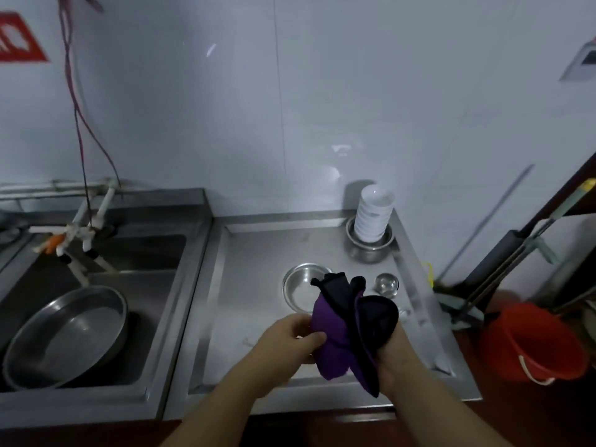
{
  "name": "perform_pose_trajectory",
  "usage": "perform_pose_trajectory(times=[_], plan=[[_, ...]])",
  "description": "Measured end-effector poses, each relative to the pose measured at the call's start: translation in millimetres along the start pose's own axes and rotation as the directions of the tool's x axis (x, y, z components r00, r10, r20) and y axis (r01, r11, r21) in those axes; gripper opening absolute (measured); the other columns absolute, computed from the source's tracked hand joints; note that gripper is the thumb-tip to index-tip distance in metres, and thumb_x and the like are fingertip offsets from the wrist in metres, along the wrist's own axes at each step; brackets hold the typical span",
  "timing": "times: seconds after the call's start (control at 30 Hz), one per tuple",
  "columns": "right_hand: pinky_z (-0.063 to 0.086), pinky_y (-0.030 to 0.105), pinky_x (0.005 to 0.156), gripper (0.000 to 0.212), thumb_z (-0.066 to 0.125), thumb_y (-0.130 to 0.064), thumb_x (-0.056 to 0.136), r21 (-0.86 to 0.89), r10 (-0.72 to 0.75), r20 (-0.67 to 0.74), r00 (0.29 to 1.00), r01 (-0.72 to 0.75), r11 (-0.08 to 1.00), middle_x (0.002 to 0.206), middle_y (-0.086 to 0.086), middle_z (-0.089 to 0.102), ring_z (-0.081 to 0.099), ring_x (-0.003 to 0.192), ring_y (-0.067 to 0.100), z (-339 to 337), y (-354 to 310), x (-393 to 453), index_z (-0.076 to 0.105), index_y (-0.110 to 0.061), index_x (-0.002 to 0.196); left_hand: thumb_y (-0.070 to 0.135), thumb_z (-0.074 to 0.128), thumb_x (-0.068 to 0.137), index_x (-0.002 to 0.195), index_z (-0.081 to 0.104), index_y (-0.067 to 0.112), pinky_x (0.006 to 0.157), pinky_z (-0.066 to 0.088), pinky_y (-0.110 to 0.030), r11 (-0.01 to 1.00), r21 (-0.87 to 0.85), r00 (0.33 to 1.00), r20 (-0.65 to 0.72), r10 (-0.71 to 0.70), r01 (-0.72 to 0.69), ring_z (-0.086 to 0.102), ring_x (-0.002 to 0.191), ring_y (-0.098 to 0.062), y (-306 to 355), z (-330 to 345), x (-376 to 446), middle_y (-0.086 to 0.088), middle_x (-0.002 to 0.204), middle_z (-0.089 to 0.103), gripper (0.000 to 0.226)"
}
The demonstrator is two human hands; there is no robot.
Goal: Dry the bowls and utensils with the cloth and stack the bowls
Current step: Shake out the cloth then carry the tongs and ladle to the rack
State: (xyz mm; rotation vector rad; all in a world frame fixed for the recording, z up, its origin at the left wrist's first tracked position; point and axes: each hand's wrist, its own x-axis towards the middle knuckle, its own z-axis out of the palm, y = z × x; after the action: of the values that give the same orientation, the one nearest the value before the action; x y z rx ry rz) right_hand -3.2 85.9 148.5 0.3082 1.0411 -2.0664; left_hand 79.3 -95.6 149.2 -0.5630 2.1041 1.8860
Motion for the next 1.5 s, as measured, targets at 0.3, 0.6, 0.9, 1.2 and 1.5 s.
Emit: perform_pose_trajectory(times=[0.3,0.6,0.9,1.2,1.5], plan=[[0.051,0.06,0.104,0.061,0.077,-0.056,0.087,-0.032,0.013,0.078,0.997,-0.011,0.999,0.138,0.016,0.069,0.066,0.128,0.041,25.2,-47.0,19.8,0.071,-0.019,0.135,0.028,0.066,0.102,0.109,0.071,0.034,0.082,0.067,-0.046,0.98,-0.11,0.969,-0.204,0.139,-0.164,0.078,0.09,-0.022,63.9,-32.8,38.9,-0.003,0.104,0.077,0.01],[0.064,0.034,0.07,0.043,0.078,-0.006,0.081,-0.109,-0.03,-0.112,0.993,0.018,0.994,0.114,0.022,0.077,0.078,0.087,0.027,18.7,-68.7,35.8,0.072,0.004,0.122,0.012,0.067,0.083,0.13,0.063,0.05,0.089,0.064,-0.035,0.92,0.081,0.924,0.037,0.382,-0.383,0.075,0.104,-0.016,101.2,-33.4,51.6,0.013,0.118,0.073,0.06],[0.06,0.034,0.066,0.07,0.084,-0.055,0.063,-0.63,-0.14,-0.139,0.98,0.021,0.776,0.089,0.01,0.078,0.072,0.073,0.023,14.0,-111.9,22.1,0.068,-0.01,0.114,0.05,0.058,0.089,0.096,0.07,0.044,0.085,0.063,-0.051,0.896,0.206,0.848,-0.296,0.439,-0.392,0.075,0.087,-0.017,136.6,28.1,71.0,0.011,0.089,0.077,0.016],[0.056,0.026,0.08,0.017,0.07,-0.05,0.087,-0.845,-0.538,0.279,0.795,0.47,0.255,0.096,-0.018,0.076,0.071,0.092,0.001,15.7,-142.2,5.4,0.071,-0.041,0.102,0.045,0.062,0.1,0.087,0.063,0.037,0.07,0.06,-0.043,0.788,0.489,0.74,-0.355,0.572,-0.375,0.066,0.073,-0.006,169.6,46.1,86.9,0.009,0.079,0.07,0.015],[0.059,0.038,0.076,0.015,0.069,-0.021,0.095,-0.849,-0.684,0.284,0.671,0.508,0.146,0.078,-0.008,0.075,0.071,0.078,0.016,40.1,-204.2,-2.0,0.078,-0.026,0.085,0.038,0.055,0.102,0.099,0.061,0.044,0.08,0.062,-0.04,0.68,0.648,0.884,-0.022,0.467,-0.343,0.068,0.078,-0.005,196.6,-9.6,63.5,0.016,0.087,0.072,0.009]])
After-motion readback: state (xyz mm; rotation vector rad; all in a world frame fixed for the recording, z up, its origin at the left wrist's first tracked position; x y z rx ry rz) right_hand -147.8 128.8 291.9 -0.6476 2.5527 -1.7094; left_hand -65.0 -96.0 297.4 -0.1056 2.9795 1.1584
